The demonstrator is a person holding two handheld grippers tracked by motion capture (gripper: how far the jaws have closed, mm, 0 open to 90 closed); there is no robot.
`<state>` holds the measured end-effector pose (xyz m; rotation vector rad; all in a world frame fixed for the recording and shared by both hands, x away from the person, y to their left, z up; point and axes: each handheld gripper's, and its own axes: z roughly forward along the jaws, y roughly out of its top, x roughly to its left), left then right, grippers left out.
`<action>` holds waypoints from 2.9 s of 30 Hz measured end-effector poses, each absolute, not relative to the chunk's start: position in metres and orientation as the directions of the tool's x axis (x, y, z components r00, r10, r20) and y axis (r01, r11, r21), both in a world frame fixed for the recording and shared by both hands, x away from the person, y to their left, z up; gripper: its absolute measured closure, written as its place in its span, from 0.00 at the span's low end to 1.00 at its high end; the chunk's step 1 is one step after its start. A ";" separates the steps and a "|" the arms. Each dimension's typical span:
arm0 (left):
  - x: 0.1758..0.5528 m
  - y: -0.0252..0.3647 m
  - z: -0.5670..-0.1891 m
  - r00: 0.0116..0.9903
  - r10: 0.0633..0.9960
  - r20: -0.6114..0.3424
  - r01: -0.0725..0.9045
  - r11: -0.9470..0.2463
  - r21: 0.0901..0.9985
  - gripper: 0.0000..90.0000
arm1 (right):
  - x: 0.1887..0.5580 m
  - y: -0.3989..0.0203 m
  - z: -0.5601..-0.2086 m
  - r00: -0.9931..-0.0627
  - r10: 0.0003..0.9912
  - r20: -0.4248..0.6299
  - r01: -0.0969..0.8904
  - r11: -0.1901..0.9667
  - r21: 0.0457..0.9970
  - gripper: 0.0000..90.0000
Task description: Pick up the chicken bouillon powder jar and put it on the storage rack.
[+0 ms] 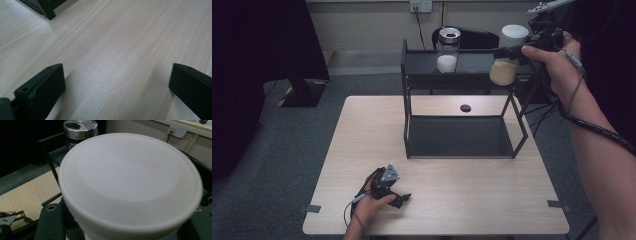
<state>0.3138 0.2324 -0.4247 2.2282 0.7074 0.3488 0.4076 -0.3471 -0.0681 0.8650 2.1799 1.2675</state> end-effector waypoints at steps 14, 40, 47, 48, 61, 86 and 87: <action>0.314 0.232 -0.425 0.809 0.587 0.028 0.380 -0.559 0.737 0.00 | 0.434 -0.331 -0.066 -0.635 0.767 -0.089 0.306 0.356 0.883 0.39; 0.314 0.232 -0.425 0.809 0.587 0.028 0.380 -0.559 0.737 0.00 | 0.457 -0.318 -0.078 -0.572 0.817 -0.072 0.333 0.311 0.890 0.39; 0.314 0.232 -0.425 0.810 0.586 0.029 0.379 -0.559 0.737 0.00 | 0.453 -0.319 -0.084 -0.559 0.827 -0.062 0.327 0.288 0.900 0.38; 0.314 0.232 -0.425 0.810 0.586 0.029 0.379 -0.559 0.737 0.00 | 0.453 -0.319 -0.084 -0.558 0.828 -0.063 0.326 0.288 0.900 0.38; 0.314 0.232 -0.425 0.809 0.587 0.028 0.380 -0.559 0.737 0.00 | 0.449 -0.315 -0.081 -0.534 0.843 -0.058 0.349 0.282 0.894 0.07; 0.314 0.232 -0.425 0.809 0.587 0.028 0.380 -0.559 0.737 0.00 | 0.415 -0.321 -0.089 -0.512 0.858 -0.043 0.342 0.249 0.906 0.01; 0.314 0.232 -0.425 0.809 0.587 0.028 0.380 -0.559 0.737 0.00 | 0.413 -0.321 -0.090 -0.511 0.859 -0.042 0.339 0.246 0.908 0.01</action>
